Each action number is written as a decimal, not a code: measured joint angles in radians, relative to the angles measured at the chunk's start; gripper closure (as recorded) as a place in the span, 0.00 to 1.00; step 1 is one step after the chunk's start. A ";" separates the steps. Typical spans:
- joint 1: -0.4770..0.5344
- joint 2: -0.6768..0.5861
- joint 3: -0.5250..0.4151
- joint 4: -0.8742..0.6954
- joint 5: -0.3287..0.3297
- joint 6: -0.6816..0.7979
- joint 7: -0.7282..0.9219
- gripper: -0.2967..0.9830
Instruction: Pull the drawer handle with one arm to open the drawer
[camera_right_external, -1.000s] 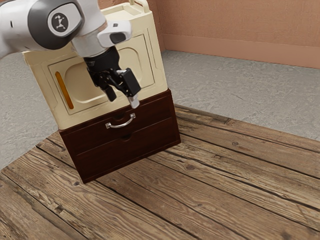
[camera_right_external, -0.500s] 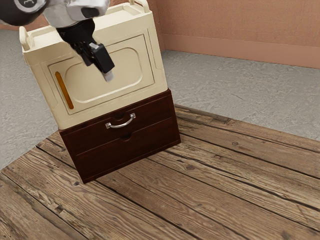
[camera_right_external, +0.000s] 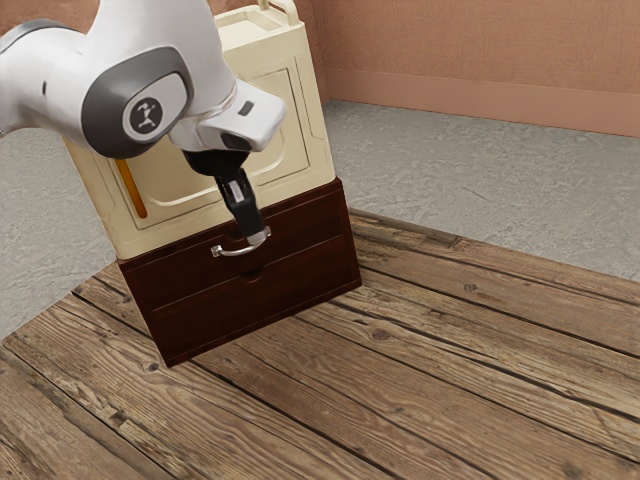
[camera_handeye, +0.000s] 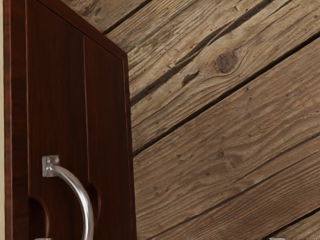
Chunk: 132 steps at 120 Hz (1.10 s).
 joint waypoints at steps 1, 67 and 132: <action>0.000 -0.001 0.000 -0.005 0.003 0.005 0.003 0.34; 0.041 0.044 0.004 -0.101 0.058 0.144 -0.006 0.50; 0.032 0.097 0.028 -0.115 0.113 0.188 -0.052 0.60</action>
